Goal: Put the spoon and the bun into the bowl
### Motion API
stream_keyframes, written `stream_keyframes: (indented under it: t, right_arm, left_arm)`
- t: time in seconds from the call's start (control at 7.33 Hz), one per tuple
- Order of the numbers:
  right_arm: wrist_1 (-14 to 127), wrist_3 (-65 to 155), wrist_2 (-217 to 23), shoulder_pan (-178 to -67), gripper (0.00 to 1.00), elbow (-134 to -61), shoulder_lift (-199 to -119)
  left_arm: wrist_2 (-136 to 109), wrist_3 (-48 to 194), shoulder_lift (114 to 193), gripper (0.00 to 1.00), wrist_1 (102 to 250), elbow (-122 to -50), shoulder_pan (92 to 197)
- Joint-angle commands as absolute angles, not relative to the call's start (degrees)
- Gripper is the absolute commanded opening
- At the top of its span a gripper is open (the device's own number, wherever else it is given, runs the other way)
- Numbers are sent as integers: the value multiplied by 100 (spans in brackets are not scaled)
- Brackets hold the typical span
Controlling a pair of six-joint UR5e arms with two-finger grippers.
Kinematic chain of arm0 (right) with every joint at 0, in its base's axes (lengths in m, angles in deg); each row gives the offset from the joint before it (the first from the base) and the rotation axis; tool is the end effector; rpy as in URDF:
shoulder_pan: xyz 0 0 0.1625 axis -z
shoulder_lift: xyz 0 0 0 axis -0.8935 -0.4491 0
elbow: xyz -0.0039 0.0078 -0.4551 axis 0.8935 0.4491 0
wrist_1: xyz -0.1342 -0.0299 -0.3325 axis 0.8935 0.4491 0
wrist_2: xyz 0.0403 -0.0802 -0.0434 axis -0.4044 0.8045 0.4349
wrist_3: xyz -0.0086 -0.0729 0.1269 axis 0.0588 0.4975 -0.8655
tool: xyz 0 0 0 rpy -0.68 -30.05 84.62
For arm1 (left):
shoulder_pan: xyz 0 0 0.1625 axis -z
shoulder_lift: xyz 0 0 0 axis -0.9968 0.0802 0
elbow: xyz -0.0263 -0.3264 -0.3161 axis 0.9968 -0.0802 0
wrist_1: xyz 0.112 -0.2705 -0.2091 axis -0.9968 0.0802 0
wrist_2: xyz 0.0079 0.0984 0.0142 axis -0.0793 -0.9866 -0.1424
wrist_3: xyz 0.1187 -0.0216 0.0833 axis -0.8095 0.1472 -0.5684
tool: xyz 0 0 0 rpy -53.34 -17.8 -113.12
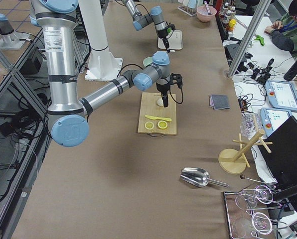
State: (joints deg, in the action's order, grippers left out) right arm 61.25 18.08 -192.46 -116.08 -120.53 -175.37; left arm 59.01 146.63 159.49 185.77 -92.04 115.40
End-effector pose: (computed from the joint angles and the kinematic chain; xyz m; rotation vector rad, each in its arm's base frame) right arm -0.2382 -0.4183 0.4926 0.1874 -0.7854 -0.0643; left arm 0.5006 -0.4310 0.3513 0.2706 1.1857 -0.3911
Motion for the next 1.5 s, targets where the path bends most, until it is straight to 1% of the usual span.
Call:
stream_keyframes:
  t: [0.0,0.41,0.55,0.68,0.95,1.09,1.23,1.36]
  right_arm:
    - [6127,1688,-19220,-11570,100,-12050,-17530]
    - [6119,1687,-19219,-11570,100,-12059,-17521]
    - [6127,1687,-19219,-11570,100,-12059,-17521]
    - [6119,1687,-19219,-11570,100,-12050,-17521]
    - [6127,1687,-19219,-11570,100,-12050,-17521]
    - [6127,1687,-19219,-11561,100,-12059,-17521]
    - [6119,1679,-19202,-11561,100,-12050,-17495]
    - [6127,1548,-19019,-11509,100,-12068,-17495]
  left_arm:
    - [5470,14910,16106,0,18575,-9231,11064]
    - [5451,14910,16088,0,18584,-9519,10783]
    - [5312,14901,16088,3,18584,-9564,10642]
    - [5136,14866,16079,37,18584,-9547,10562]
    - [5126,14813,16018,73,18584,-9530,10570]
    - [4917,14822,16009,97,18584,-9556,10614]
    - [4750,14735,15931,97,18575,-9765,10719]
    - [5488,13646,15504,97,18549,-10071,11190]
